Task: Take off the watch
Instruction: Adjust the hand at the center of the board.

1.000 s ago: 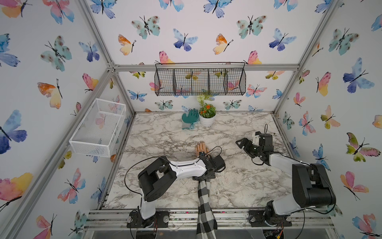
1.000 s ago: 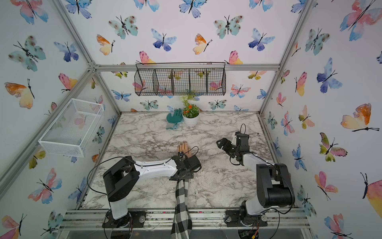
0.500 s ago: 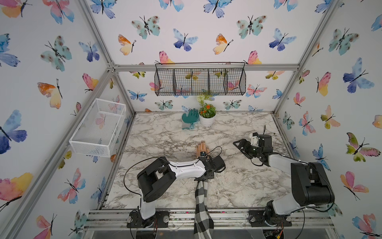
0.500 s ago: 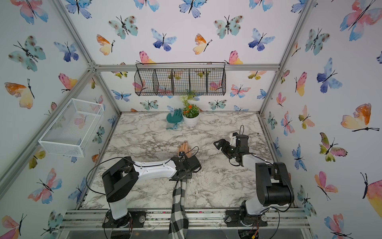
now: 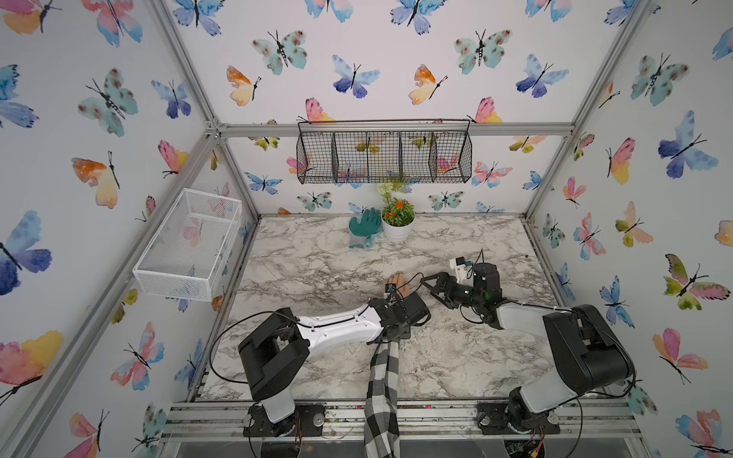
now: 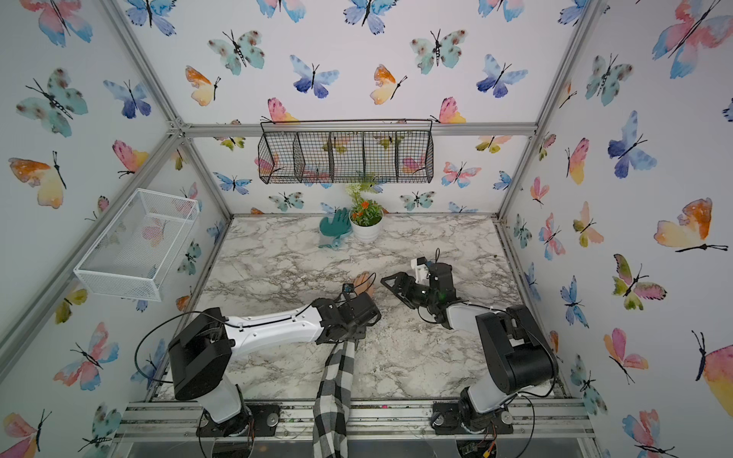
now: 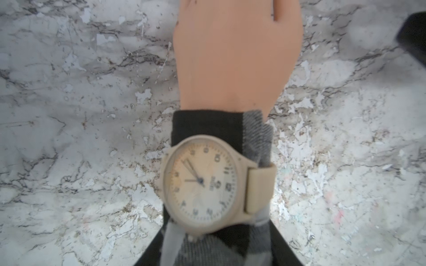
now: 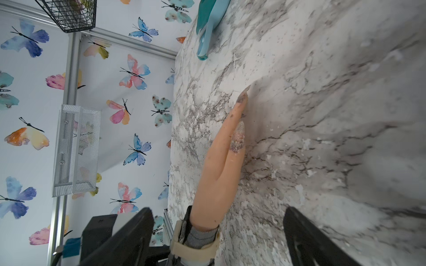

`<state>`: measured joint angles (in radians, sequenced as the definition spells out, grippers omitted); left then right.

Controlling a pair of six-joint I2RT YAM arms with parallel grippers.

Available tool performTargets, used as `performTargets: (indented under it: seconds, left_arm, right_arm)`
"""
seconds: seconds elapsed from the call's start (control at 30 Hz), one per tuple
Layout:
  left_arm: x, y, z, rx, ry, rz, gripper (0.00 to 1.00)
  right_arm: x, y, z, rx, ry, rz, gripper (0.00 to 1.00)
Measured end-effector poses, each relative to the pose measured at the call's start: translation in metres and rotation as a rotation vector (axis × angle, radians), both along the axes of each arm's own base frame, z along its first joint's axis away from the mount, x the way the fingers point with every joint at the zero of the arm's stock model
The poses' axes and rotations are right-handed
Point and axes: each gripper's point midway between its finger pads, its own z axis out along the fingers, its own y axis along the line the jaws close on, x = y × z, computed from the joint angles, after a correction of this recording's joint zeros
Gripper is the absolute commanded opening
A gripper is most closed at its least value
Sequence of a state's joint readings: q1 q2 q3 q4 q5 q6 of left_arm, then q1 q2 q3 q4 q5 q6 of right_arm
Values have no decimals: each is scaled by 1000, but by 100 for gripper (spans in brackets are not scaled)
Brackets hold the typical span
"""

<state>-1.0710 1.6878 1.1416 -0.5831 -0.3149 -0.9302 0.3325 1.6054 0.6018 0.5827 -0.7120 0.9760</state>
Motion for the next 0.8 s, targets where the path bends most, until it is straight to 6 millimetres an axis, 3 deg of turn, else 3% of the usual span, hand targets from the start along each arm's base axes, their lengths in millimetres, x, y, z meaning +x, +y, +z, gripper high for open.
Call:
performTargets:
  seconds: [0.53, 0.8]
  left_arm:
    - [1, -2, 2, -16, -10, -14, 15]
    - [0, -3, -1, -23, -9, -16, 15]
  right_arm:
    - [-29, 61, -29, 90, 132, 111, 80]
    - [-21, 71, -29, 126, 142, 108, 68]
